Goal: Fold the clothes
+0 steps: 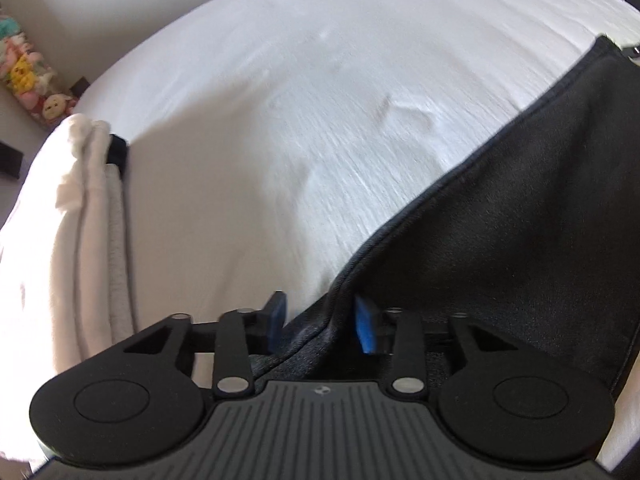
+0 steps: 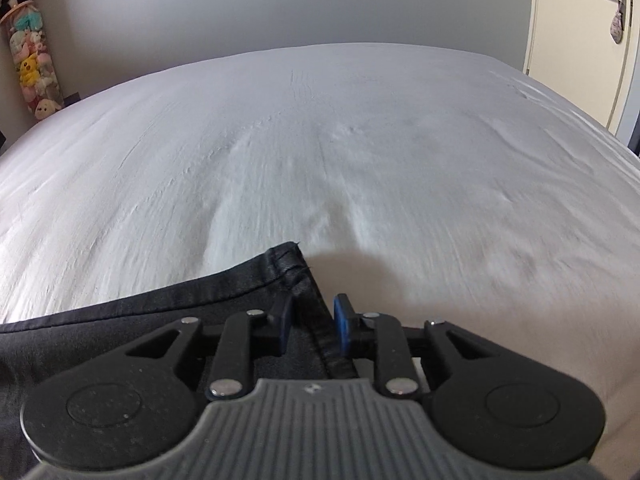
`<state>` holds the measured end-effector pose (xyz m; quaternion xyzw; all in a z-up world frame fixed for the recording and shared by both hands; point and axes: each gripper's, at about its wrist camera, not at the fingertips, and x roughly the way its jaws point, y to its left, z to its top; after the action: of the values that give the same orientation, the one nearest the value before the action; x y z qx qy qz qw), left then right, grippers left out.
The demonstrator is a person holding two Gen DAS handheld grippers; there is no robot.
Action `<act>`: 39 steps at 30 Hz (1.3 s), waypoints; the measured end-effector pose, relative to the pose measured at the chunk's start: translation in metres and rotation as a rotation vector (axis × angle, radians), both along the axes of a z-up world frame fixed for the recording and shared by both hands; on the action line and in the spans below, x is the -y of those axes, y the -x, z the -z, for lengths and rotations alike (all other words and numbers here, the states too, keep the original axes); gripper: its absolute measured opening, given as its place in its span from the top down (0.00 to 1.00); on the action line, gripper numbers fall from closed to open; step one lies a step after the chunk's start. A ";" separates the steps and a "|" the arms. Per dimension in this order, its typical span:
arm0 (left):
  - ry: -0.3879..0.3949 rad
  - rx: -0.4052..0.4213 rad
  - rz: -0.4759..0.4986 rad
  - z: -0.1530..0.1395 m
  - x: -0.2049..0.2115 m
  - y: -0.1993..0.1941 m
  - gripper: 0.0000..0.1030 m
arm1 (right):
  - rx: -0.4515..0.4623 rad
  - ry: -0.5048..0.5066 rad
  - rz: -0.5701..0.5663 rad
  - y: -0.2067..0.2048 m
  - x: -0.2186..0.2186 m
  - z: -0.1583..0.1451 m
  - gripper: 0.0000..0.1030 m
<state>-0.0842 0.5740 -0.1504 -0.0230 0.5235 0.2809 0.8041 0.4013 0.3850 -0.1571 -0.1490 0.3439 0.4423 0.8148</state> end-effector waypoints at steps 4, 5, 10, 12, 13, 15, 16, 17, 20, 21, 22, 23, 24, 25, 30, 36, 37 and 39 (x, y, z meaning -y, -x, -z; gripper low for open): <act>-0.019 0.068 -0.036 -0.023 0.019 0.017 0.46 | 0.000 -0.028 0.040 0.001 0.029 -0.013 0.51; -0.003 0.079 -0.039 -0.028 0.026 0.022 0.49 | -0.012 -0.031 0.056 0.001 0.038 -0.014 0.46; 0.141 0.122 0.002 -0.040 0.069 0.042 0.61 | -0.170 -0.064 0.170 -0.004 0.085 -0.006 0.36; 0.178 0.116 0.030 -0.039 0.087 0.045 0.61 | -0.285 -0.091 0.217 -0.009 0.101 0.004 0.36; 0.180 0.101 0.055 -0.036 0.097 0.045 0.61 | -0.342 -0.107 0.239 -0.011 0.108 0.009 0.36; 0.168 0.061 0.087 -0.030 0.111 0.042 0.60 | -0.437 -0.145 0.271 -0.012 0.118 0.018 0.36; 0.156 0.039 0.098 -0.025 0.117 0.041 0.60 | -0.474 -0.163 0.276 -0.012 0.121 0.021 0.36; 0.145 0.016 0.109 -0.021 0.122 0.039 0.60 | -0.505 -0.179 0.281 -0.010 0.123 0.023 0.36; 0.111 -0.049 0.138 -0.010 0.138 0.034 0.60 | -0.573 -0.215 0.284 -0.008 0.122 0.026 0.39; 0.103 -0.059 0.135 -0.007 0.140 0.034 0.60 | -0.593 -0.225 0.294 -0.009 0.121 0.028 0.42; 0.096 -0.067 0.132 -0.006 0.141 0.033 0.60 | -0.613 -0.235 0.304 -0.010 0.119 0.030 0.52; 0.090 -0.076 0.130 -0.004 0.143 0.032 0.65 | -0.630 -0.240 0.314 -0.011 0.118 0.032 0.70; 0.084 -0.082 0.130 -0.004 0.144 0.032 0.69 | -0.632 -0.240 0.319 -0.012 0.116 0.031 0.74; 0.081 -0.087 0.132 -0.004 0.145 0.032 0.79 | -0.623 -0.237 0.322 -0.013 0.115 0.028 0.83; 0.130 -0.118 0.187 0.003 0.148 0.031 0.93 | -0.488 -0.259 0.298 -0.012 0.105 0.001 0.88; 0.216 -0.160 0.175 0.026 0.138 0.022 0.93 | -0.483 -0.180 0.353 -0.012 0.099 0.022 0.87; 0.236 -0.150 0.158 0.025 0.132 0.022 0.93 | -0.485 -0.175 0.349 -0.012 0.101 0.023 0.87; 0.258 -0.125 0.148 0.018 0.126 0.026 0.91 | -0.494 -0.168 0.326 -0.013 0.105 0.022 0.83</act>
<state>-0.1100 0.4477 -0.1680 -0.0696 0.6046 0.1522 0.7788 0.4145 0.2800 -0.1786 0.0882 0.5133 0.3555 0.7761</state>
